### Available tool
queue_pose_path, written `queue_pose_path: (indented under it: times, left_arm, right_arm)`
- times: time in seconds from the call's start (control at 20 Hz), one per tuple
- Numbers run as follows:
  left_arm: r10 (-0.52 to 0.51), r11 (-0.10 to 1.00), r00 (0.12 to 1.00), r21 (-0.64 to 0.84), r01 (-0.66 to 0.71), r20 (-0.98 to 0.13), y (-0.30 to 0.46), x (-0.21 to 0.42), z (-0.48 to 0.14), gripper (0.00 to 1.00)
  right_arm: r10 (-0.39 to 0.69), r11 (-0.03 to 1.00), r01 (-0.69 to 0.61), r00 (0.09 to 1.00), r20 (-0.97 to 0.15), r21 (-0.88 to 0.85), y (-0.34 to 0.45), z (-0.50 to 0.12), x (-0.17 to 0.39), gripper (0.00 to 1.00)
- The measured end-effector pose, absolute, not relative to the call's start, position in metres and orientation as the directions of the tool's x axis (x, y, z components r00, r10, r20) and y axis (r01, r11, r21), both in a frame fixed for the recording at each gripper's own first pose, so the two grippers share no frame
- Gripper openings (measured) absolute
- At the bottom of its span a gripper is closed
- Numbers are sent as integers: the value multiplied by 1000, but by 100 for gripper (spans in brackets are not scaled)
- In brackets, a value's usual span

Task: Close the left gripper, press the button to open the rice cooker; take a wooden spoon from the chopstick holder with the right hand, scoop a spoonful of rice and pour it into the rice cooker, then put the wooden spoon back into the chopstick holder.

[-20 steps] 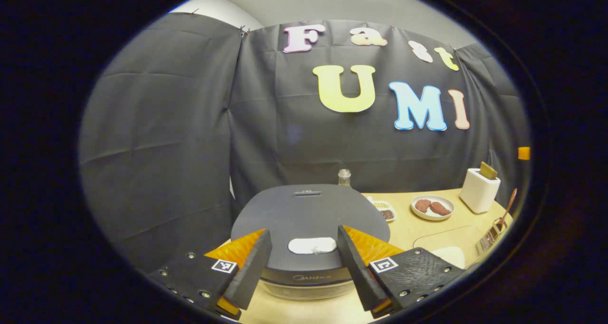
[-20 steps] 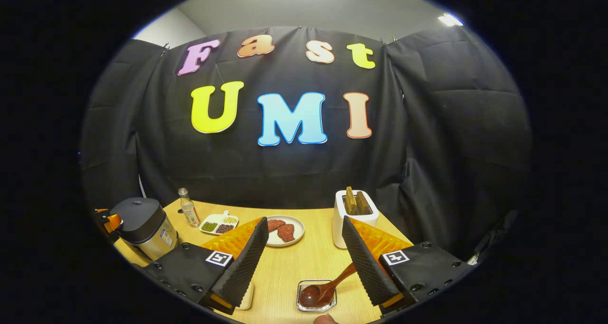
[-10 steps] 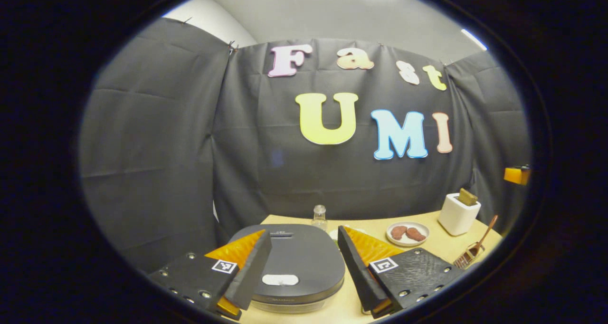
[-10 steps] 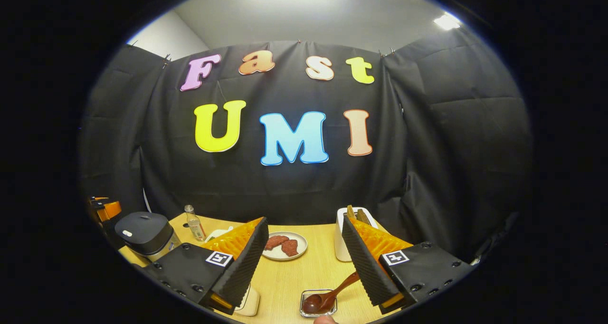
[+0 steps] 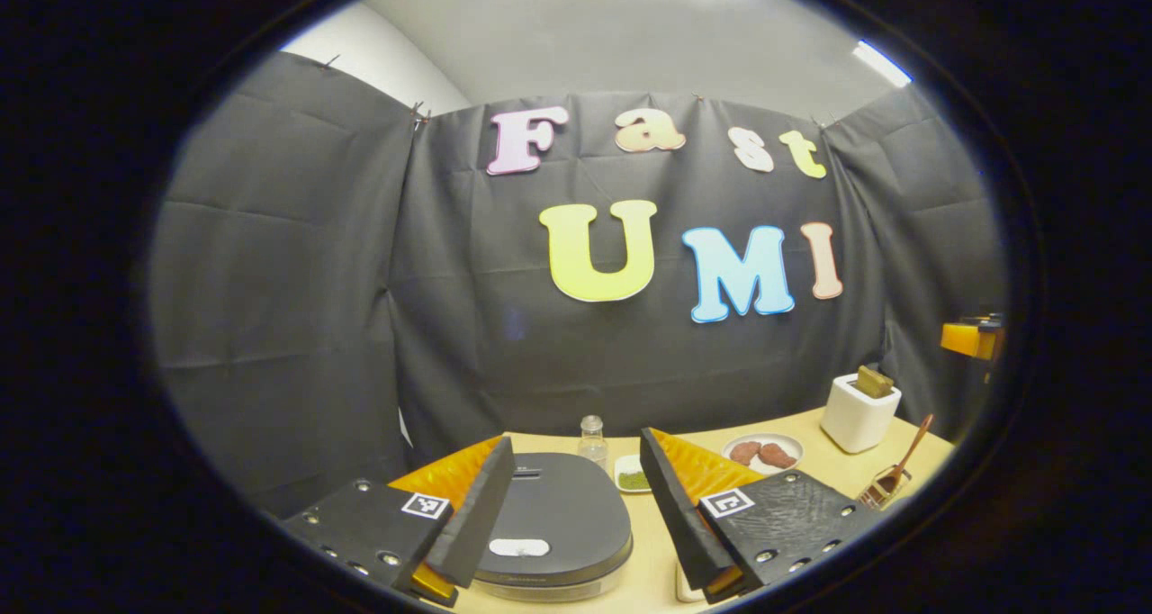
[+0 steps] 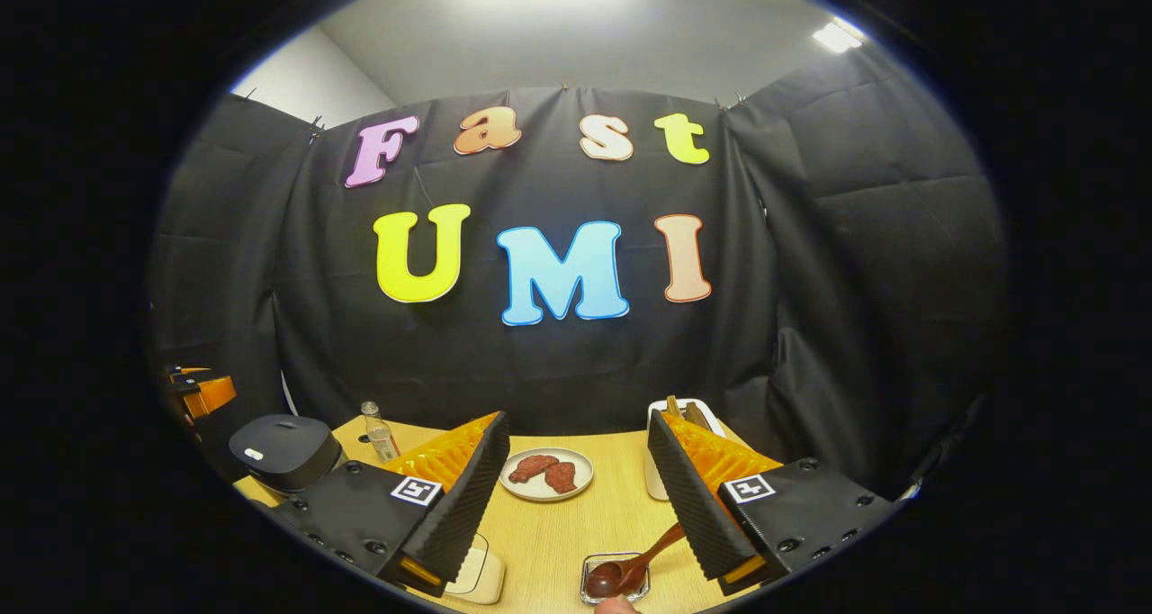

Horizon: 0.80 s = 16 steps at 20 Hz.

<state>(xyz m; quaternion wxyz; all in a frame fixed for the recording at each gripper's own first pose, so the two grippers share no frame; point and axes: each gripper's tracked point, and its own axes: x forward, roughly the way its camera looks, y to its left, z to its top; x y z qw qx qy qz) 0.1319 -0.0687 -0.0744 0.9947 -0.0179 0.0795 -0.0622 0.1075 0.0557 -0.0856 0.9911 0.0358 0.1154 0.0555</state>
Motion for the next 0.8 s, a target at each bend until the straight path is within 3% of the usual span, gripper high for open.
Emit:
queue_pose_path:
  times: [0.7, 0.8]
  left_arm:
    - [-106, 994, 987, -38, 102, -117, -46, 128, -67, 85]
    - [-100, 995, 989, -34, 97, -113, -40, 128, -66, 86]
  right_arm:
    - [131, 990, -117, 974, -186, 84, 67, -71, 100, 98]
    - [131, 990, -118, 974, -184, 83, 71, -72, 100, 92]
